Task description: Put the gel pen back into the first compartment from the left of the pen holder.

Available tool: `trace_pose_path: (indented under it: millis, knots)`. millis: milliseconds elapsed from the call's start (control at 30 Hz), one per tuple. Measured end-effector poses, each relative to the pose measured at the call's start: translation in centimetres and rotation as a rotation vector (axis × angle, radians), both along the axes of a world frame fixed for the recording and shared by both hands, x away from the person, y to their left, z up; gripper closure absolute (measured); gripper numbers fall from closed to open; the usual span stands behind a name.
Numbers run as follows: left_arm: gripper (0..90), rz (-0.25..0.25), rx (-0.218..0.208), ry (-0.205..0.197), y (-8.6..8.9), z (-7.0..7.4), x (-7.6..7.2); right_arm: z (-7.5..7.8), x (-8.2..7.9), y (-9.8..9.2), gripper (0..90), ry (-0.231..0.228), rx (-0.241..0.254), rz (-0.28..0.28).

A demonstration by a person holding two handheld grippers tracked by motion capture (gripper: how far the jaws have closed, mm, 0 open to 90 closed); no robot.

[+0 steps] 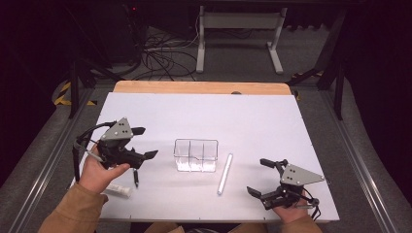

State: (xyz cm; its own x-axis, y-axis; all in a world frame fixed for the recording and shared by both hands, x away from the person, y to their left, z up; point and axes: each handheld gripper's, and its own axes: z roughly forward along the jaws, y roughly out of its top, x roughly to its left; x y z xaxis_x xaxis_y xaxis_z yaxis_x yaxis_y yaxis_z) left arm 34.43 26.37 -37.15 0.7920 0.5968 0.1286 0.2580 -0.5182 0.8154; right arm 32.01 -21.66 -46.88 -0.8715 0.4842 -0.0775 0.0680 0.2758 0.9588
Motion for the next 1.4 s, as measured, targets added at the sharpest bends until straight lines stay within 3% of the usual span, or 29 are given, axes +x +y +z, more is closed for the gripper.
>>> trace_pose_path:
  millis: [100,267,467,867,1000,1167,1400]
  knots:
    - [17.1,0.024,-0.029,-0.004,0.8,-0.4,-0.6,0.0,0.0,0.1,2.4,0.001,-0.004,-0.005]
    - [17.4,0.087,-0.036,0.001,1.8,-1.1,-1.1,-0.1,0.0,0.2,2.0,-0.001,-0.008,-0.01]
    - [19.7,0.137,-0.095,0.073,2.9,-2.5,-1.3,-0.2,0.1,0.2,2.0,-0.002,-0.01,-0.008]
    - [19.8,0.218,0.017,0.051,3.3,-4.4,-1.6,-0.2,0.0,0.2,2.0,0.0,-0.01,-0.01]
    - [19.8,0.238,0.018,0.063,3.3,-4.5,-1.6,-0.2,0.0,0.1,2.0,-0.001,-0.009,-0.009]
    - [19.4,0.264,-0.01,0.119,3.5,-4.6,-1.3,-0.2,0.0,0.2,2.0,0.0,-0.01,-0.009]
    - [16.8,0.302,-0.032,0.158,3.6,-4.7,-1.1,-0.2,0.0,0.2,2.1,0.0,-0.011,-0.007]
